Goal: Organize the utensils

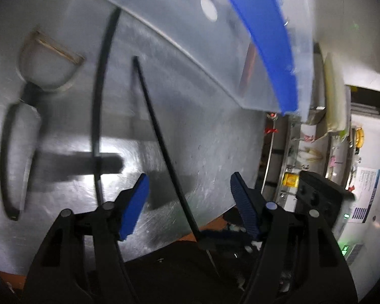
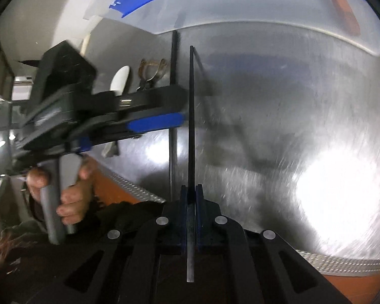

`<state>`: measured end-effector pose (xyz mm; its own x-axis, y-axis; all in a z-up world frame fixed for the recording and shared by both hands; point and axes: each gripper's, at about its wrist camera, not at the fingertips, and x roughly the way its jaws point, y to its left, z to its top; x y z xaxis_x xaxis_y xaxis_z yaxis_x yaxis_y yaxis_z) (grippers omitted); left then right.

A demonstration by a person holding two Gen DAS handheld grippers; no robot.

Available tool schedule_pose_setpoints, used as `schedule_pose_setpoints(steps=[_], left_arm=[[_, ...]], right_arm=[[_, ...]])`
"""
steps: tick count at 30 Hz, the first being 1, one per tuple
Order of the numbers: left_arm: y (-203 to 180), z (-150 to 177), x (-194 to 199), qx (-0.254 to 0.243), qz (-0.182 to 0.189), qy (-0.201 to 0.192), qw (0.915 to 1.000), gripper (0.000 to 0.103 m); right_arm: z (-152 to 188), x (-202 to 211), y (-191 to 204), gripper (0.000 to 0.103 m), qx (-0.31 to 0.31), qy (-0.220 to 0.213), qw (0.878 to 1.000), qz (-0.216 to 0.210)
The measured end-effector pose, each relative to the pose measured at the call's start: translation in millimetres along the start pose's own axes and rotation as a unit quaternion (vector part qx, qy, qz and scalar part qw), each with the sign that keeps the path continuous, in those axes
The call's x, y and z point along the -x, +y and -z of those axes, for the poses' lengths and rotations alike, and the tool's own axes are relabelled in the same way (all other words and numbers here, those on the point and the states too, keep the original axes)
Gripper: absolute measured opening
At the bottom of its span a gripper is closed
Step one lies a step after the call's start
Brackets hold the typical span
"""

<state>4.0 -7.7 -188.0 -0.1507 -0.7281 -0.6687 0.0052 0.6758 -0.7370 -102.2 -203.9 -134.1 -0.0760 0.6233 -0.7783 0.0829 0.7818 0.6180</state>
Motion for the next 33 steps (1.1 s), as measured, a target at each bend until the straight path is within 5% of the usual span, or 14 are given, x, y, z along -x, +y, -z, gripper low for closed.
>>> schedule_pose_setpoints(steps=[6,13,20,25,27,33], left_arm=[[2.5,3.9,-18.2,0.011,-0.036,0.006,0.9993,0.008],[6.9,10.5,-14.0,0.006,-0.048,-0.007,0.9988,0.004],[13.9,10.4,-7.1,0.01,-0.049,-0.008,0.9987,0.004],[13.1,11.7,-6.1,0.003,-0.044,-0.003,0.999,0.004],[10.0,13.0,-5.2,-0.001,-0.044,-0.005,0.999,0.004],[-26.3,27.2,41.0,-0.078,-0.063,-0.061,0.9931,0.004]], right_arm=[[11.2,5.5,6.8,0.007,0.004,0.002,1.0,-0.014],[8.0,-17.5,7.3,0.01,0.027,0.026,0.999,0.012],[-0.4,-31.4,12.7,0.036,0.065,0.031,0.995,0.072],[-6.8,-51.6,21.2,0.035,0.131,0.039,0.983,0.121],[-8.3,-56.2,26.5,0.013,0.144,0.04,0.983,0.104],[-1.4,-24.6,64.6,0.008,0.199,0.011,0.977,0.072]])
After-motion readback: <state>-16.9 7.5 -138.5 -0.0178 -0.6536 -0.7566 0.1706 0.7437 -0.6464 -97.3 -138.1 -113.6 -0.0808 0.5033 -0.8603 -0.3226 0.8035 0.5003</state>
